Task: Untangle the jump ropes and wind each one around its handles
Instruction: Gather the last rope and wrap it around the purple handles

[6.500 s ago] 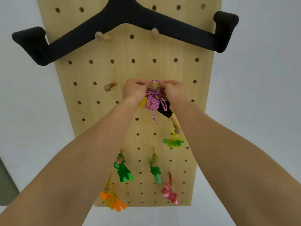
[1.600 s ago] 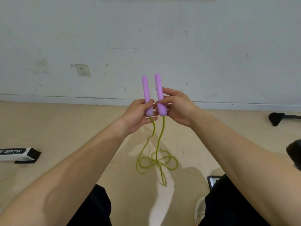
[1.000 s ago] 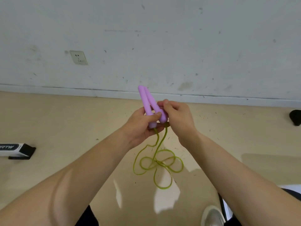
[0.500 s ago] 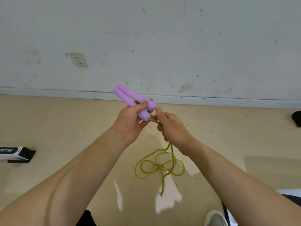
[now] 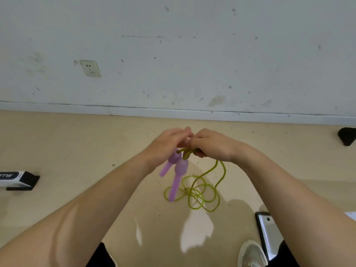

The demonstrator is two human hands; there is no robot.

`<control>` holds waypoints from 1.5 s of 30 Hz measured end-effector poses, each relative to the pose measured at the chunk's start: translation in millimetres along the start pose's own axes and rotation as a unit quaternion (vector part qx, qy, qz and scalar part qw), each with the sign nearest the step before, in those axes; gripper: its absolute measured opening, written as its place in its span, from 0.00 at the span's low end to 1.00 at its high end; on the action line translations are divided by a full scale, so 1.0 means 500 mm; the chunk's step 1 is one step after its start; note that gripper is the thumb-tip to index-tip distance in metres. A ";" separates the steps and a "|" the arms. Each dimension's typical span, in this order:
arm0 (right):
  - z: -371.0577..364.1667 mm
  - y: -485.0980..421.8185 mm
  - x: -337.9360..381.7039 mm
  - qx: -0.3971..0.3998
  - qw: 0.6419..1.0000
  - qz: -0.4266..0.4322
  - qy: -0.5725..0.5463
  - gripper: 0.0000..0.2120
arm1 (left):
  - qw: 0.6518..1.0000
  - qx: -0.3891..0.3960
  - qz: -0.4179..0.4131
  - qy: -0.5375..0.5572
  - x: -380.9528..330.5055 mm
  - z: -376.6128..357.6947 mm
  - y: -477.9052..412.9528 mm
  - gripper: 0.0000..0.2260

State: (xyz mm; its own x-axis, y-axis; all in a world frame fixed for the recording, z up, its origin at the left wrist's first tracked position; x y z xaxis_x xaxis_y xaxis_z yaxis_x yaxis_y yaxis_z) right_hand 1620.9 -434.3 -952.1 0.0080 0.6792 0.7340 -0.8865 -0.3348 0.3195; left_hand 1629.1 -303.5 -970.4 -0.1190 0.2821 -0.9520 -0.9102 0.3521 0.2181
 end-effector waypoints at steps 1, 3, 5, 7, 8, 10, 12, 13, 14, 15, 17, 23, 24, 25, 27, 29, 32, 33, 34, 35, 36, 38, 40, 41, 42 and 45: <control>-0.001 0.001 0.003 0.013 1.000 0.012 -0.005 0.13 | 0.999 0.051 0.004 0.001 0.002 -0.016 0.006 0.19; 0.003 0.004 0.002 0.022 0.999 0.027 -0.028 0.08 | 0.995 0.099 0.004 0.014 0.007 -0.031 0.015 0.20; 0.017 0.007 -0.009 0.005 0.998 0.032 -0.051 0.08 | 0.993 0.112 0.003 0.022 0.015 -0.029 0.016 0.18; 0.028 0.011 -0.017 -0.003 0.998 0.046 -0.054 0.08 | 0.991 0.129 0.012 0.022 0.018 -0.025 0.017 0.15; 0.033 0.013 -0.019 -0.007 0.998 0.055 -0.043 0.08 | 0.989 0.141 0.018 0.028 0.022 -0.026 0.017 0.14; 0.039 0.017 -0.020 -0.019 0.997 0.069 -0.026 0.07 | 0.985 0.157 0.035 0.066 0.027 -0.031 0.020 0.15; 0.044 0.020 -0.022 -0.031 0.997 0.069 -0.024 0.07 | 0.983 0.152 0.046 0.091 0.030 -0.034 0.019 0.15; 0.046 0.021 -0.024 -0.038 0.997 0.065 -0.023 0.09 | 0.984 0.148 0.047 0.090 0.031 -0.035 0.019 0.15; 0.048 0.023 -0.026 -0.046 0.997 0.061 -0.019 0.10 | 0.983 0.151 0.047 0.090 0.032 -0.038 0.019 0.14; 0.050 0.024 -0.026 -0.052 0.997 0.061 -0.012 0.12 | 0.982 0.158 0.049 0.087 0.033 -0.040 0.020 0.14; 0.053 0.025 -0.027 -0.064 0.996 0.061 0.017 0.14 | 0.978 0.181 0.058 0.083 0.036 -0.045 0.024 0.16; 0.064 0.031 -0.042 -0.063 0.993 0.016 0.103 0.19 | 0.965 0.245 0.064 0.060 0.038 -0.063 0.040 0.15; 0.064 0.031 -0.044 -0.053 0.992 0.013 0.110 0.20 | 0.963 0.254 0.058 0.064 0.032 -0.065 0.044 0.17; 0.062 0.032 -0.046 -0.041 0.993 0.010 0.111 0.21 | 0.961 0.263 0.052 0.066 0.026 -0.065 0.047 0.19; 0.058 0.032 -0.047 -0.013 0.997 0.009 0.079 0.20 | 0.956 0.284 0.045 0.063 0.015 -0.061 0.053 0.21; 0.056 0.034 -0.048 0.014 1.000 0.025 -0.006 0.16 | 0.949 0.307 0.041 0.053 0.014 -0.057 0.054 0.19; 0.072 0.038 -0.056 0.035 0.980 0.058 -0.189 0.06 | 0.939 0.340 0.026 0.043 0.012 -0.049 0.053 0.18; 0.076 0.039 -0.062 0.040 0.967 0.066 -0.241 0.06 | 0.937 0.343 0.023 0.062 0.008 -0.045 0.055 0.18; 0.076 0.037 -0.068 0.043 0.955 0.073 -0.285 0.06 | 0.935 0.343 0.023 0.089 0.002 -0.043 0.058 0.16; 0.071 0.033 -0.072 0.040 0.942 0.076 -0.324 0.06 | 0.933 0.342 0.022 0.115 -0.003 -0.042 0.061 0.13; 0.062 0.029 -0.075 0.031 0.931 0.078 -0.356 0.05 | 0.934 0.332 0.019 0.134 -0.008 -0.040 0.062 0.11; 0.035 0.016 -0.077 -0.003 0.918 0.067 -0.392 0.04 | 0.944 0.287 0.000 0.163 -0.019 -0.035 0.061 0.08; 0.006 0.004 -0.080 -0.055 0.925 0.033 -0.375 0.12 | 0.957 0.214 -0.020 0.195 -0.023 -0.024 0.056 0.08; -0.006 0.001 -0.081 -0.080 0.933 0.013 -0.351 0.15 | 0.962 0.174 -0.027 0.208 -0.022 -0.016 0.053 0.08; -0.017 -0.001 -0.078 -0.095 0.939 -0.001 -0.330 0.17 | 0.967 0.136 -0.034 0.214 -0.019 -0.008 0.048 0.09; -0.048 -0.007 -0.064 -0.104 0.947 -0.015 -0.303 0.15 | 0.973 0.038 -0.048 0.221 -0.005 0.012 0.036 0.10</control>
State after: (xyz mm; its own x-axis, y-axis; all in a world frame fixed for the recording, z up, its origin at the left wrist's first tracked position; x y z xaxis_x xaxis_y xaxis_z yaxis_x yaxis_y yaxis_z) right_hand 1612.4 -439.2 -991.0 0.2425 0.1665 0.9558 -0.9532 -0.1423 0.2666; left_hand 1615.4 -292.7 -962.8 -0.2089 -0.1600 -0.9648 -0.8956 0.4275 0.1230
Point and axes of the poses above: each hand's wrist, its own y-axis away from the middle knuckle, its own z-axis out of the back of the hand, x = y × z, the point moved 5 cm from there along -y, towards the middle knuckle, and after that the axes turned 1 degree about -z, right-handed, at the moved point
